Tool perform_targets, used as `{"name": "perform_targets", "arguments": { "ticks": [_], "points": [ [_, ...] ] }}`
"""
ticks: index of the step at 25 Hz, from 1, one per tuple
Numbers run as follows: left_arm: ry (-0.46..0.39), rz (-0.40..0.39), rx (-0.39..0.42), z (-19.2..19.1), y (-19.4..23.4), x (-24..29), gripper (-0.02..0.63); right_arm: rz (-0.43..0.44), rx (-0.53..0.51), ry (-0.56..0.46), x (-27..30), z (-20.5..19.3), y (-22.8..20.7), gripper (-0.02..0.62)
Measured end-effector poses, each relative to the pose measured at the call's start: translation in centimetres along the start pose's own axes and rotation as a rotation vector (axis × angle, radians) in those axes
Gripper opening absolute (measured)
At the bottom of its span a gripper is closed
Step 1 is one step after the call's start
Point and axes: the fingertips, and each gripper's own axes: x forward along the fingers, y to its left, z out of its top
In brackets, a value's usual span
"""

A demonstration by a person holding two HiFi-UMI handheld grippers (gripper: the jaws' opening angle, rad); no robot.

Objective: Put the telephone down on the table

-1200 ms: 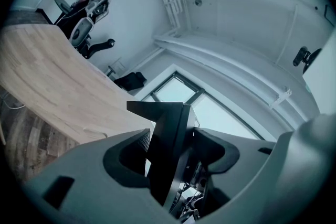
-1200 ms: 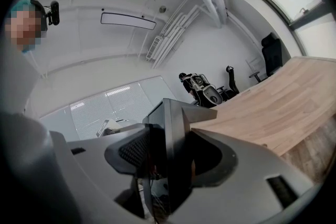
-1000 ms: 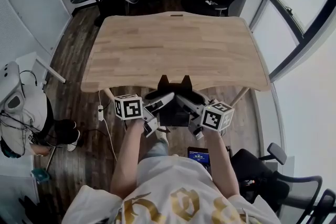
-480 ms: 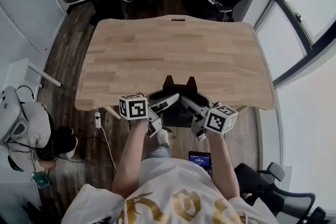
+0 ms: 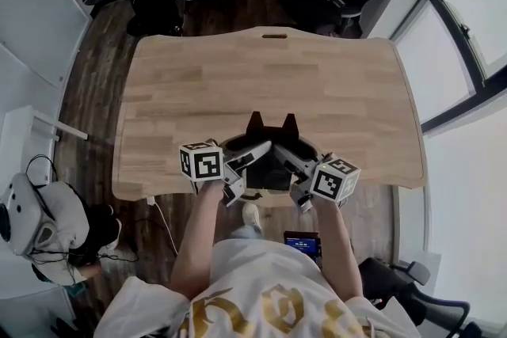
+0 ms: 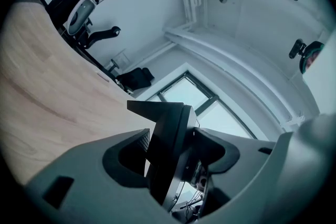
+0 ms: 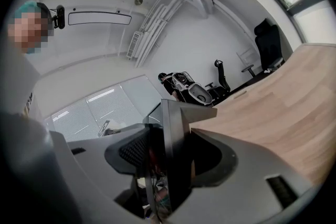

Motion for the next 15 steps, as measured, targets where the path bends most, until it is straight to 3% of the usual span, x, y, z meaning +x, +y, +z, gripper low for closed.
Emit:
{"name": "perform_targets", "arguments": {
  "ticks": [15],
  "points": [
    [0.072,-0.057,-0.019,3.3,4.3,3.6,0.245,-0.096,0.032,-0.038,2.9,2.2,-4.8,0.239]
  ]
}}
